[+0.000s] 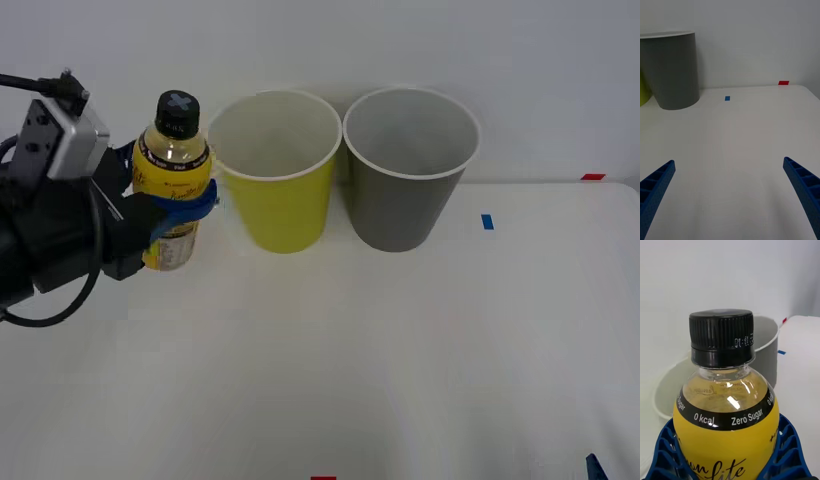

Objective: Put cans in the gray bin and PET bottles in the light green bin.

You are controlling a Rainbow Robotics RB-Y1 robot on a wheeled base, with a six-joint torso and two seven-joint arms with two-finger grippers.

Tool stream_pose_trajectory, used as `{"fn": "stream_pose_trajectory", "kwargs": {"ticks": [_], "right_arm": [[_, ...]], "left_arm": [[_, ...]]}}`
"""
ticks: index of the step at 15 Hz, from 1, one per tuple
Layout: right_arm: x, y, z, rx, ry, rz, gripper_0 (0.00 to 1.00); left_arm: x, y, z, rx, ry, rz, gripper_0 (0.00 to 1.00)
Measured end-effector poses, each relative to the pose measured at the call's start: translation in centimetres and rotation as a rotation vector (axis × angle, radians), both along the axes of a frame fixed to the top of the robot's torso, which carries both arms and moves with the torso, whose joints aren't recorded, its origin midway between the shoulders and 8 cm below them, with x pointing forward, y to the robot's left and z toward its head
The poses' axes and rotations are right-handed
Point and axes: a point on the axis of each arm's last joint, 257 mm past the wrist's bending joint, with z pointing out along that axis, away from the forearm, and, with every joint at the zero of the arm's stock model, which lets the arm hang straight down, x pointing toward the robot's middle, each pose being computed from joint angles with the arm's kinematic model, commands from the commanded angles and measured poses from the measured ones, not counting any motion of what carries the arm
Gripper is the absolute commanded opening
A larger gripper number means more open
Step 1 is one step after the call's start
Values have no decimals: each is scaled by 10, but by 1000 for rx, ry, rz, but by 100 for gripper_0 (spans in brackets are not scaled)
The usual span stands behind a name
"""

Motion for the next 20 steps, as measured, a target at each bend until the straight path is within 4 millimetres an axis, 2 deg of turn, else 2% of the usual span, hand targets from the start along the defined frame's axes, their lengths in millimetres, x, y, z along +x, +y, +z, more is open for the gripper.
{"fn": "stream_pose_trajectory", "kwargs": {"ticks": [4, 10, 17, 20], "right_arm": [[0, 0, 0, 0, 0, 0, 100], [0, 0, 0, 0, 0, 0, 100], [0, 0, 0, 0, 0, 0, 100], [0, 0, 0, 0, 0, 0, 100]], "left_arm": [[7, 9, 39, -1, -59, 18, 6], [36, 9, 75, -93, -37, -8, 5], [62, -2, 104, -151, 32, -57, 3], [81, -8, 112, -150, 20, -25, 1]]}}
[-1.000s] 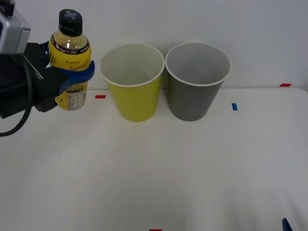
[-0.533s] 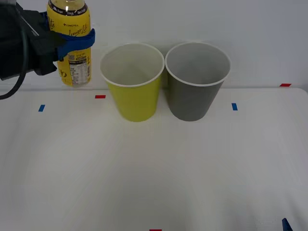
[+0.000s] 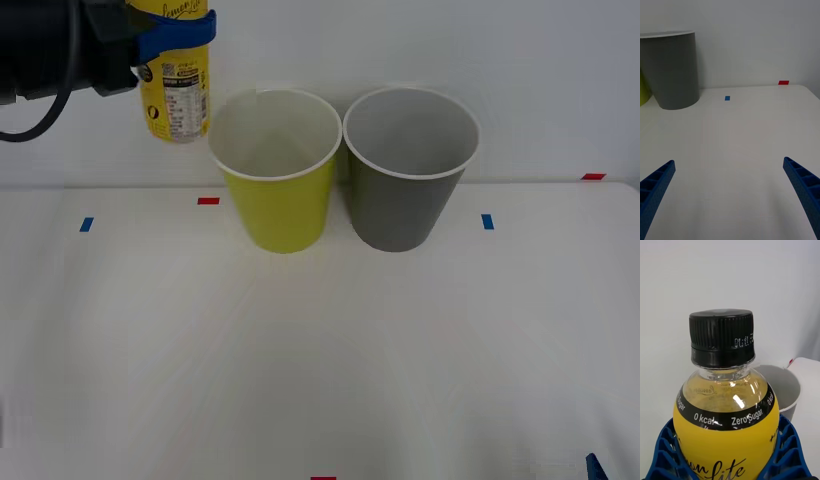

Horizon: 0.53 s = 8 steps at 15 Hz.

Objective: Put cans in the gray bin and PET bottles in the light green bin.

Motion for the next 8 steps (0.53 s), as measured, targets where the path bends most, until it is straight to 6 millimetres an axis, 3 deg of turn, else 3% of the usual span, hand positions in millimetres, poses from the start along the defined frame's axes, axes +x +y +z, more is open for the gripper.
{"fn": "stream_pose_trajectory", "kwargs": {"ticks": [4, 8], "right_arm": [[0, 0, 0, 0, 0, 0, 100], [0, 0, 0, 0, 0, 0, 100]], "left_arm": [[16, -12, 16, -48, -34, 27, 0], [32, -28, 31, -186, 63, 15, 0]]}}
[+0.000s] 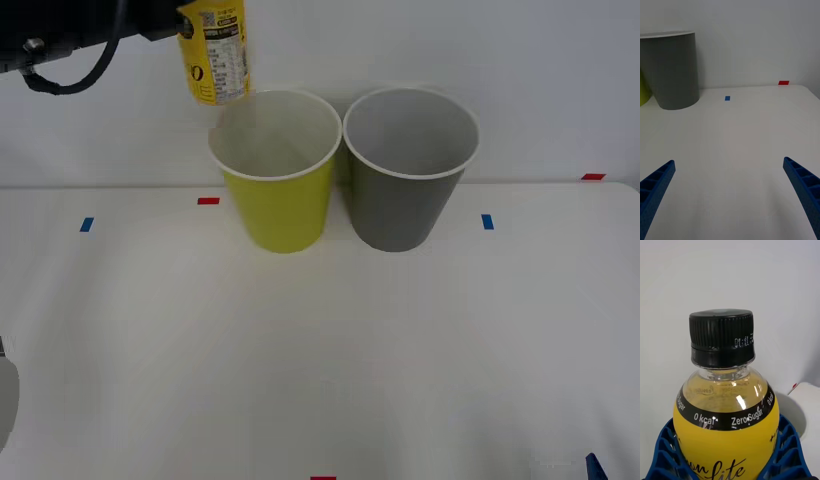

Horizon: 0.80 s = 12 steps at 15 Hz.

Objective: Put cans in the gray bin and PET bottles in the light green bin.

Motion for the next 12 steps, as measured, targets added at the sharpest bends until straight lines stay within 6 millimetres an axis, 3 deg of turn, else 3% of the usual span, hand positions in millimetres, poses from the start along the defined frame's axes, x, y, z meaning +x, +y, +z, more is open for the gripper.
{"fn": "stream_pose_trajectory", "kwargs": {"ticks": [7, 12], "right_arm": [[0, 0, 0, 0, 0, 0, 100], [0, 0, 0, 0, 0, 0, 100]], "left_arm": [[55, -1, 1, -76, -64, 87, 0], [80, -18, -12, -99, -109, 109, 0]]}}
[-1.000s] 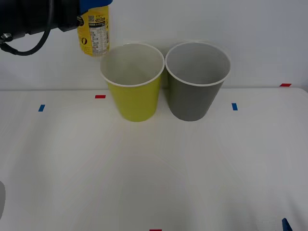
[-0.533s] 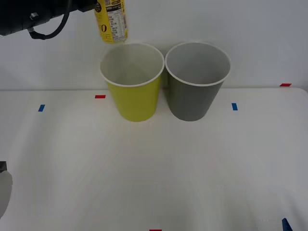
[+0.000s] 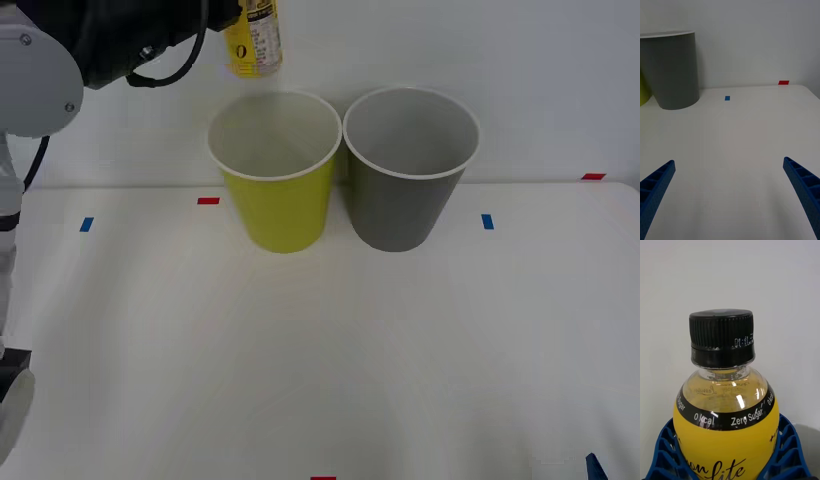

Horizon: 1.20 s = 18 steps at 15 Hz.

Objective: Put cans in the gray bin and PET bottles in the light green bin.

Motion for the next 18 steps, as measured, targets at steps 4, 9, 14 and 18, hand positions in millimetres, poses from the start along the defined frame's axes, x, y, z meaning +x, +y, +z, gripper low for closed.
{"fn": "stream_pose_trajectory", "kwargs": {"ticks": [4, 9, 14, 18], "right_arm": [[0, 0, 0, 0, 0, 0, 100], [0, 0, 0, 0, 0, 0, 100], [0, 0, 0, 0, 0, 0, 100], [0, 0, 0, 0, 0, 0, 100]], "left_arm": [[11, -14, -20, 0, 16, -9, 0], [16, -15, -29, -1, 36, -3, 0], [20, -17, -35, 12, 38, 7, 0], [21, -16, -35, 21, 32, 18, 100]]}}
